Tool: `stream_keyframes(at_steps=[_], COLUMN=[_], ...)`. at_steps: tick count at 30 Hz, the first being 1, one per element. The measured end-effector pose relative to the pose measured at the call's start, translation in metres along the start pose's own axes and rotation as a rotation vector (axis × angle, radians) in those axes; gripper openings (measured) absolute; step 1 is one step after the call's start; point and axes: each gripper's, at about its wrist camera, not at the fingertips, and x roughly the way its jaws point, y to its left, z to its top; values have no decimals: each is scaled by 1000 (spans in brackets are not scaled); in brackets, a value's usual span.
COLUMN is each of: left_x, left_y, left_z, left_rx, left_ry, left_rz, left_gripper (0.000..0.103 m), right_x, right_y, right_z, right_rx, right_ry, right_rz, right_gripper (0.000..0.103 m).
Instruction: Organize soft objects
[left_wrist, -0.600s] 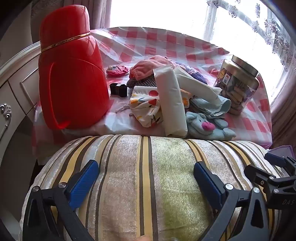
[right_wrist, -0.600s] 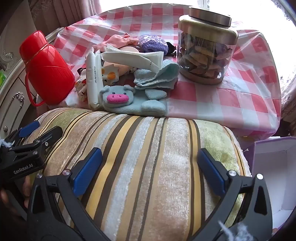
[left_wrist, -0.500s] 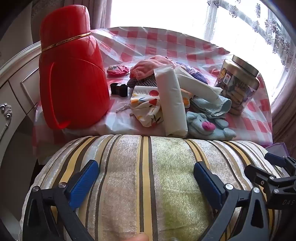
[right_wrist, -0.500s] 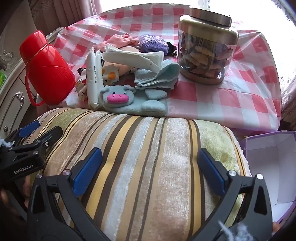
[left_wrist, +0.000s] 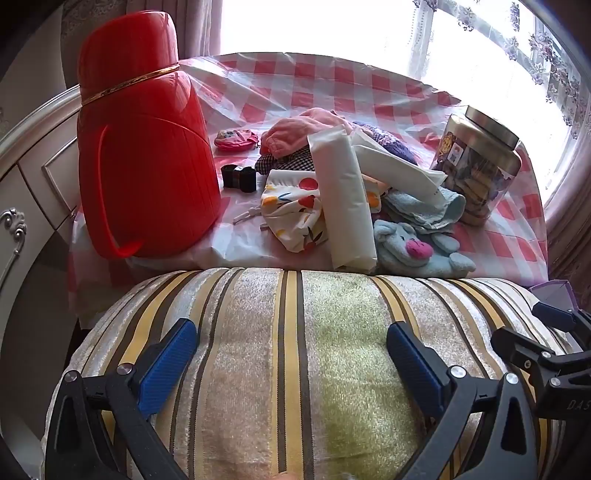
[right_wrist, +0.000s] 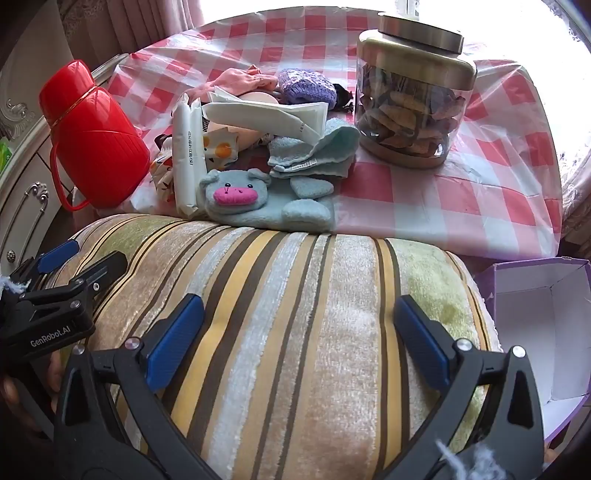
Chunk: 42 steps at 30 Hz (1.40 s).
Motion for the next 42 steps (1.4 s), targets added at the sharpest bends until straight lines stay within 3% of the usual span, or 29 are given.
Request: stream_keyframes(at_steps=[42], left_x=[3], left_y=[0], left_z=[1], left_rx=[-1], left_ry=[14], left_rz=[10], left_gripper=[103], right_x=[-1], right_y=[0], right_z=[0], right_rx=[3], right_ry=[-7], right_rz=[4], right_gripper=[103])
